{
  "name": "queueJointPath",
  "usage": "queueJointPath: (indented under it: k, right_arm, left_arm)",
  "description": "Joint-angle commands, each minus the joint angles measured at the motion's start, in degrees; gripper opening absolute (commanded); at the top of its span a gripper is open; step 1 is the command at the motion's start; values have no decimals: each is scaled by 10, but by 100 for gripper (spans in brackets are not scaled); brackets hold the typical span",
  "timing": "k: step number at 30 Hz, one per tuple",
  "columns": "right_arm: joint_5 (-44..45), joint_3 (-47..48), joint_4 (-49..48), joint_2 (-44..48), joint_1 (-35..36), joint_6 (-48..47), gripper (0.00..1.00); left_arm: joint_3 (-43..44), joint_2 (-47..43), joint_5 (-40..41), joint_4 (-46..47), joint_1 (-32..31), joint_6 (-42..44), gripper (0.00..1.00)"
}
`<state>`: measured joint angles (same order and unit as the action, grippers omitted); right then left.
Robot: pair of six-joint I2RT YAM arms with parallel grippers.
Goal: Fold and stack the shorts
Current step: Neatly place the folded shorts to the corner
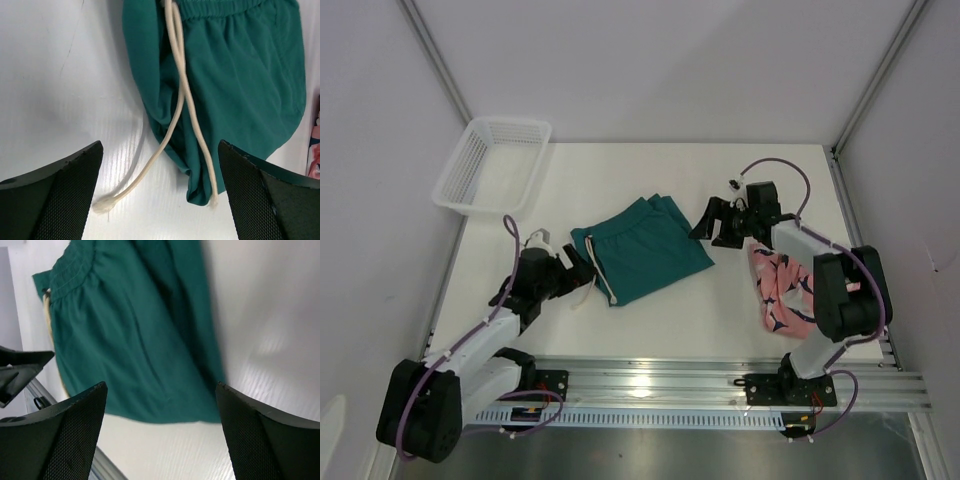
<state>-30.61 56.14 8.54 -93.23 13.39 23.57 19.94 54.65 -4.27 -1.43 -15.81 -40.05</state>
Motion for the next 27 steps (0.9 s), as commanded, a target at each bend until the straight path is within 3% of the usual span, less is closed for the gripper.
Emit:
queueJointPath:
  k: [1, 9, 16, 22, 27]
  right_arm:
    - [-73, 52, -18, -67, -19, -45, 90]
    - [-149, 147, -37, -198, -26, -70, 97]
    - [-116, 188, -14, -254, -7, -81, 98]
    - [-111, 194, -10, -276, 4, -85, 81]
    - [-98, 195, -6, -281, 16, -89, 75]
  left_arm:
    - [-30, 19, -11, 103, 5, -42, 98]
    - [-39, 111, 8, 190, 5, -53, 99]
    - [-37, 171, -15, 282, 5, -62, 99]
    - [-11, 233, -28, 309, -9, -71, 98]
    - [-4, 269, -19, 326, -19, -76, 95]
